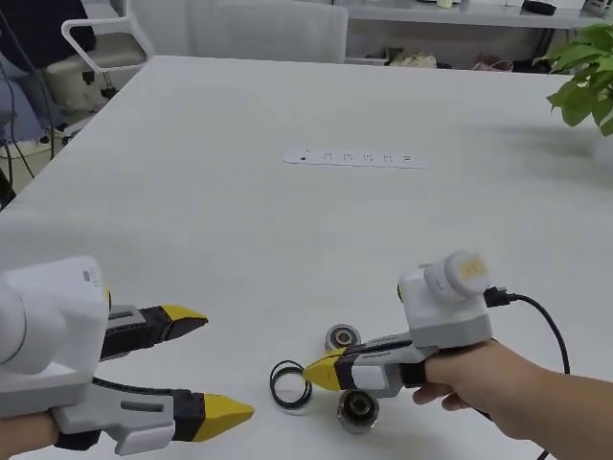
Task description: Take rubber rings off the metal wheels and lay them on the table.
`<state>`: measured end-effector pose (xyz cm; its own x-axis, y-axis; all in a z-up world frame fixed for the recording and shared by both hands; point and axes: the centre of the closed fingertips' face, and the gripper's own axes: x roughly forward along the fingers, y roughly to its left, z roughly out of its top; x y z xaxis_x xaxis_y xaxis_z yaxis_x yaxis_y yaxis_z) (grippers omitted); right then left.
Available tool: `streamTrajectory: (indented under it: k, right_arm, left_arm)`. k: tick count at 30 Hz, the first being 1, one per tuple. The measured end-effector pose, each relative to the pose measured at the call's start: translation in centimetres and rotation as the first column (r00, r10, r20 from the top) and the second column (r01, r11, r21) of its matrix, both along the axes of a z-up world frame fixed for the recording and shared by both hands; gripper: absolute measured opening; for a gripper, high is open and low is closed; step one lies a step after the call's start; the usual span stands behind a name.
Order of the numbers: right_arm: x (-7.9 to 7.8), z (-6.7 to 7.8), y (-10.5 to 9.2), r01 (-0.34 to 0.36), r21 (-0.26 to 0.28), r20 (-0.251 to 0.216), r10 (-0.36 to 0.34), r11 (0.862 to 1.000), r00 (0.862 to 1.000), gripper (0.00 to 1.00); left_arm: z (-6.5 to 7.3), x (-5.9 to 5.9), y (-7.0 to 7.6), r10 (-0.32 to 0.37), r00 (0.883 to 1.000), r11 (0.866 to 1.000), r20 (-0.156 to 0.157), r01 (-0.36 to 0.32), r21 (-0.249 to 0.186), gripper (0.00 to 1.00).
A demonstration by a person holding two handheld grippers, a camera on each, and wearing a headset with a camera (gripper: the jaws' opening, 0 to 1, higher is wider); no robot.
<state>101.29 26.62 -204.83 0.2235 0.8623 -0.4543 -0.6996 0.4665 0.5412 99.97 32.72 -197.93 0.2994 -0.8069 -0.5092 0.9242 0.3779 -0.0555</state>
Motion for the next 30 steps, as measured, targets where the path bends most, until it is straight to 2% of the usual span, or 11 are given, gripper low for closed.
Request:
streamTrajectory:
  k: [30]
  right_arm:
    - [1.0, -1.9, -0.3, 0.035, -0.046, -0.017, -0.036, 0.998, 0.999, 0.00]
  left_arm:
    - [-0.4, 0.0, 0.2, 0.010, 1.000, 1.000, -0.014, -0.010, 0.004, 0.60]
